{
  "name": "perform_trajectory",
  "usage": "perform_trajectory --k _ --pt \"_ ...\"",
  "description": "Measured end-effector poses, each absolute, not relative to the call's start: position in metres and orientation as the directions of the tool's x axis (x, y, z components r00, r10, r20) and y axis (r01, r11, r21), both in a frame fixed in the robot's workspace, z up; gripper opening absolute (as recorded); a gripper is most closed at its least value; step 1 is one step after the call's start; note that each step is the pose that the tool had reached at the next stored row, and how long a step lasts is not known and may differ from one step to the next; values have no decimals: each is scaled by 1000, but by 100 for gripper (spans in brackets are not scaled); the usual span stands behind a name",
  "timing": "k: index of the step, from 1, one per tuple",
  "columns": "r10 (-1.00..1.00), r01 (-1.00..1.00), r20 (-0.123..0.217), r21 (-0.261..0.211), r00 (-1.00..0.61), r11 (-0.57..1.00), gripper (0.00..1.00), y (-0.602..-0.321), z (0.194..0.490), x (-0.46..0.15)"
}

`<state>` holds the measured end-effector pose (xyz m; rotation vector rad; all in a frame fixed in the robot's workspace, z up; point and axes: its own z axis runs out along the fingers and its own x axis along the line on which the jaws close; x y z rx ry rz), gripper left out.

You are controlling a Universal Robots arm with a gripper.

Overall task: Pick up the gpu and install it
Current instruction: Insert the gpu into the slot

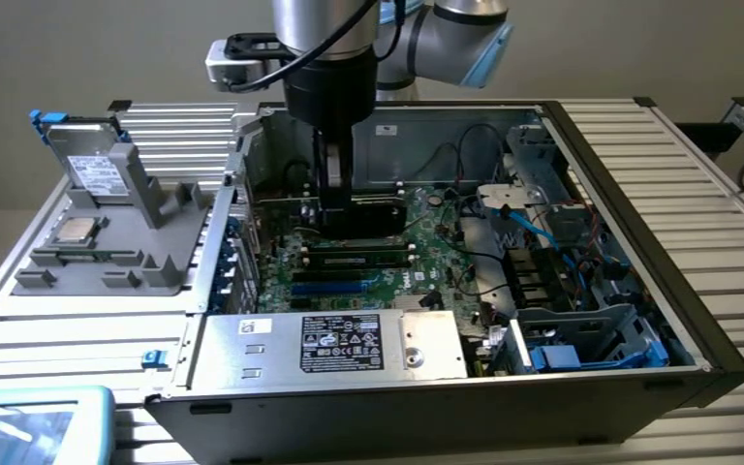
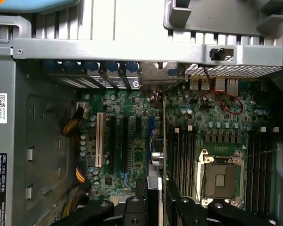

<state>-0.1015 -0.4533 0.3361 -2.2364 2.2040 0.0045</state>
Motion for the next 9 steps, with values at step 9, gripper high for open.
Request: perform_trajectory --k 9 --pt "-1000 -1000 -3 1 19 -19 27 -459 320 -101"
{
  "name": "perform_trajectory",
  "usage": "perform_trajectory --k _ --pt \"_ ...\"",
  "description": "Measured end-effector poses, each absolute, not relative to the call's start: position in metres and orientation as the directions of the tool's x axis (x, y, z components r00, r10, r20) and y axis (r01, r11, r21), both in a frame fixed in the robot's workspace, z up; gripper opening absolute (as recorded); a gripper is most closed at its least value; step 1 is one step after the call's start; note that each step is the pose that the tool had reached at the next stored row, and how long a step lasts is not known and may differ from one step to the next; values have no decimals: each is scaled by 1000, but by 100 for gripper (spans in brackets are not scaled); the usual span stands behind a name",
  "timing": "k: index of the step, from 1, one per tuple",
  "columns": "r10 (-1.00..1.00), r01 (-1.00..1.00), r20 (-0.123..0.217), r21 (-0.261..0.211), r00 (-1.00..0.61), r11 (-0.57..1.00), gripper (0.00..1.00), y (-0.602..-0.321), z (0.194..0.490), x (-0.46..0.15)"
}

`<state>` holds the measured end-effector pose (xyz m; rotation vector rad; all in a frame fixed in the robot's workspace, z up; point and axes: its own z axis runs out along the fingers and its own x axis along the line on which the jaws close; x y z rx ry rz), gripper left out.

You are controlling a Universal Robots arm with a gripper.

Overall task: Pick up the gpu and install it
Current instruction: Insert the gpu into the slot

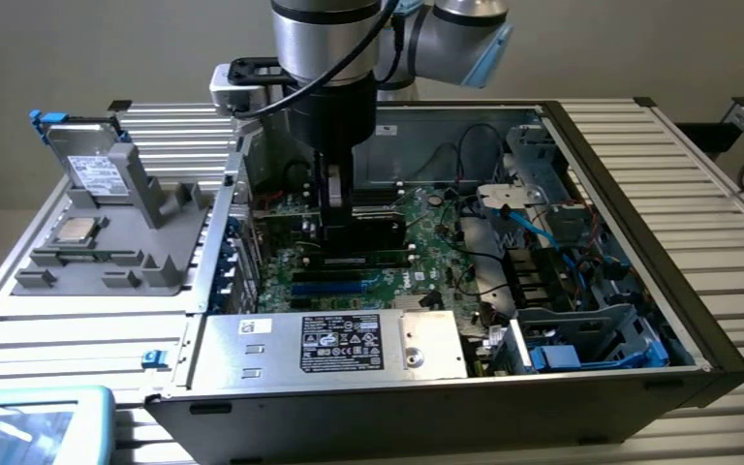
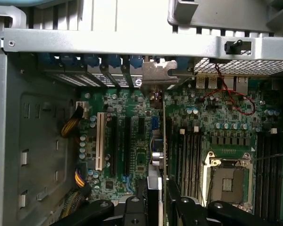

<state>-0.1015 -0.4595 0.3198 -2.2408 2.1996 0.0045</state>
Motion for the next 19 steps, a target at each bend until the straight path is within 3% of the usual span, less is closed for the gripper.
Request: perform_trajectory --k 19 --pt "-1000 -1000 -3 1 26 -26 27 -461 285 -108"
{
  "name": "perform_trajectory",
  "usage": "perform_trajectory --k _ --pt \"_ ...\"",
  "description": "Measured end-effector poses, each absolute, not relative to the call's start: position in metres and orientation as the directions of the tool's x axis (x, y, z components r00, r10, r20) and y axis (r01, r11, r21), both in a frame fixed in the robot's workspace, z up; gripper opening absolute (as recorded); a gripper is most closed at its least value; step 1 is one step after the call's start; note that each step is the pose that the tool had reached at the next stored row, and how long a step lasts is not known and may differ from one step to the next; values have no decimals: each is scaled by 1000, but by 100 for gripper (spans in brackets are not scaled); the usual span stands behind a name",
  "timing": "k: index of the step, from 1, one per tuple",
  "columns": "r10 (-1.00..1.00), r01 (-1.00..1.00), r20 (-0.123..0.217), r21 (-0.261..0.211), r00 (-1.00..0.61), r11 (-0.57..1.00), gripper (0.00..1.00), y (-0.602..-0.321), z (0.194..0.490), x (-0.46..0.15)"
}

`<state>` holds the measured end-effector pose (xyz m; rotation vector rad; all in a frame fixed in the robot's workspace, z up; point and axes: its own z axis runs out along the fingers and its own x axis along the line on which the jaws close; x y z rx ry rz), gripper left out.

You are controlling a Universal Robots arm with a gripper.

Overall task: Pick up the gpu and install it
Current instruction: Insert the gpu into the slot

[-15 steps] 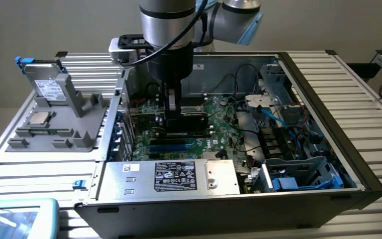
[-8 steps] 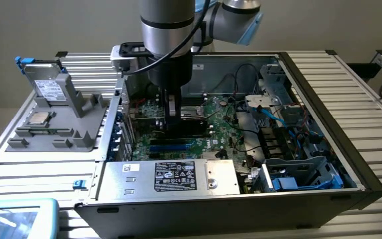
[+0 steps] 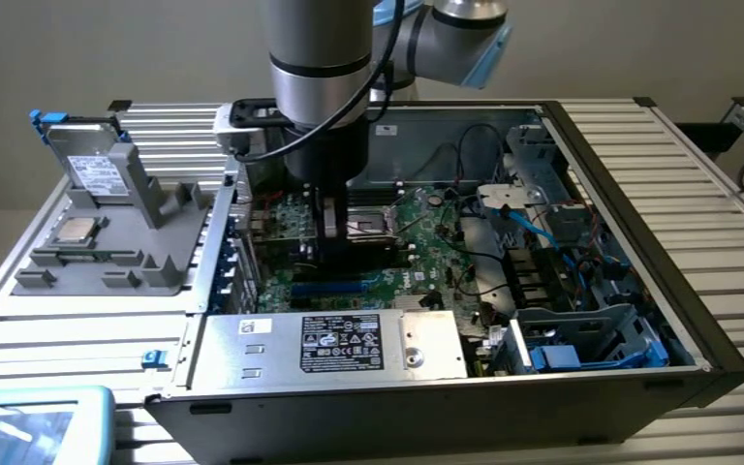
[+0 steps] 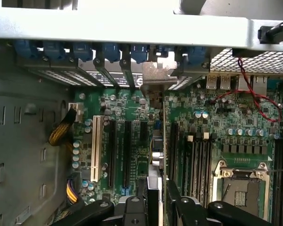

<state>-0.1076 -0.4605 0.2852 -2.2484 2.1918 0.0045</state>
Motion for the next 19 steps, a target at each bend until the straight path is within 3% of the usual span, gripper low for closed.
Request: perform_trajectory --k 19 --pt "-1000 -1000 7 5 27 -27 27 -454 266 -111"
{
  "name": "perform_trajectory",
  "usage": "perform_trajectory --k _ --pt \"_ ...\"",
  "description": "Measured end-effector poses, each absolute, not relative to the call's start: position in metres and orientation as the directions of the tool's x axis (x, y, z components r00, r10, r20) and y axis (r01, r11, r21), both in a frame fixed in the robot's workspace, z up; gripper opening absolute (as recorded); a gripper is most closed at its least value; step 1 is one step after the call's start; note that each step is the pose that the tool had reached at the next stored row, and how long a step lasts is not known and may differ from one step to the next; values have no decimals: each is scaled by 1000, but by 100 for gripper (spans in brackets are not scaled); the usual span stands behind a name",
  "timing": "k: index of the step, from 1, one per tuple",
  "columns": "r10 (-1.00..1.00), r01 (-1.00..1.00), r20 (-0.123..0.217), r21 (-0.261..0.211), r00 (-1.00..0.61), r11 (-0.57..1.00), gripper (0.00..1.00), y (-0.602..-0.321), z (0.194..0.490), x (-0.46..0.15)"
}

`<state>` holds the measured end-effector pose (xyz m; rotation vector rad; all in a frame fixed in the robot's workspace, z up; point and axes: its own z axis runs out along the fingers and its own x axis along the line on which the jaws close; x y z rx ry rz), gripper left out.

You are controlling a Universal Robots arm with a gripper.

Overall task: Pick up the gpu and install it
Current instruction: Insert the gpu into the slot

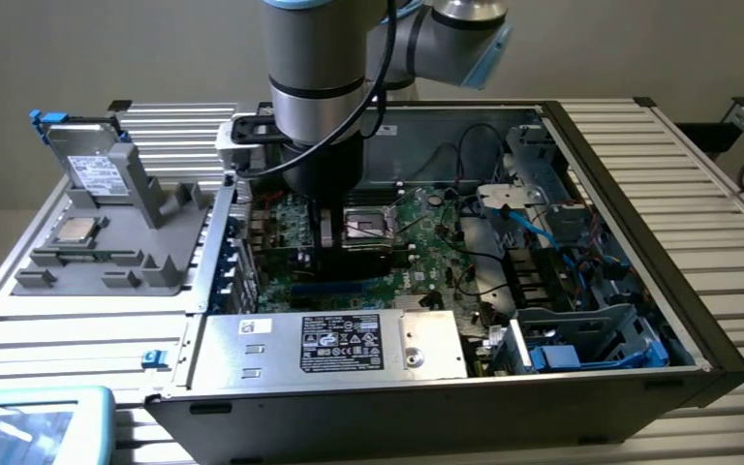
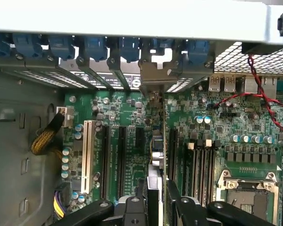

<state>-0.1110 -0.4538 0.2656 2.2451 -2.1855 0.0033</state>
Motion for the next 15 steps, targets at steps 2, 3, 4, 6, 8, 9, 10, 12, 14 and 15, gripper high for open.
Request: perform_trajectory --k 2,3,4,6,8,9,10,12,14,15 --pt "-1000 -1000 7 4 27 -27 27 -454 266 -111" --pt "-1000 -1000 9 4 27 -27 27 -454 266 -111" --pt "-1000 -1000 12 5 27 -27 27 -453 265 -111" --pt "-999 -1000 22 5 27 -27 27 -453 265 -111" --pt "-999 -1000 23 5 27 -27 27 -453 265 -111" --pt "-999 -1000 24 5 27 -27 27 -453 265 -111" --pt "-999 -1000 24 5 27 -27 27 -451 265 -111" --pt "-999 -1000 25 5 27 -27 27 -448 265 -111" --pt "-999 -1000 25 5 27 -27 27 -447 265 -111" --pt "-999 -1000 25 5 27 -27 27 -447 265 -111"
